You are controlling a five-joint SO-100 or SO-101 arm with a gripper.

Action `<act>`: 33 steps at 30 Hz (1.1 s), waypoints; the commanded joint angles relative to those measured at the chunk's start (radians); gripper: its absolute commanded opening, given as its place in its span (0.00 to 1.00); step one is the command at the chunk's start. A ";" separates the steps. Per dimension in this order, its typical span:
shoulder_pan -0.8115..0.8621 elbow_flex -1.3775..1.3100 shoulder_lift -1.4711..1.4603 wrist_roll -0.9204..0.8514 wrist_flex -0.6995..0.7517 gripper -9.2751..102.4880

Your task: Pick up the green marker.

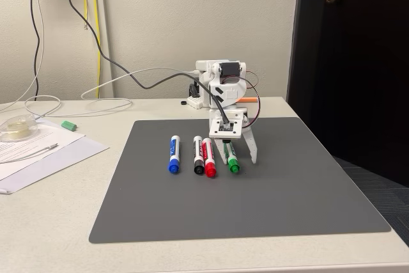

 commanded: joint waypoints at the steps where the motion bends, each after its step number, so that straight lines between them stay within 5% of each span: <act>1: 0.006 -0.035 0.008 0.000 -0.003 0.38; 15: 0.006 -0.035 -0.011 -0.003 0.006 0.28; 33: -0.005 -0.092 -0.054 0.017 0.097 0.29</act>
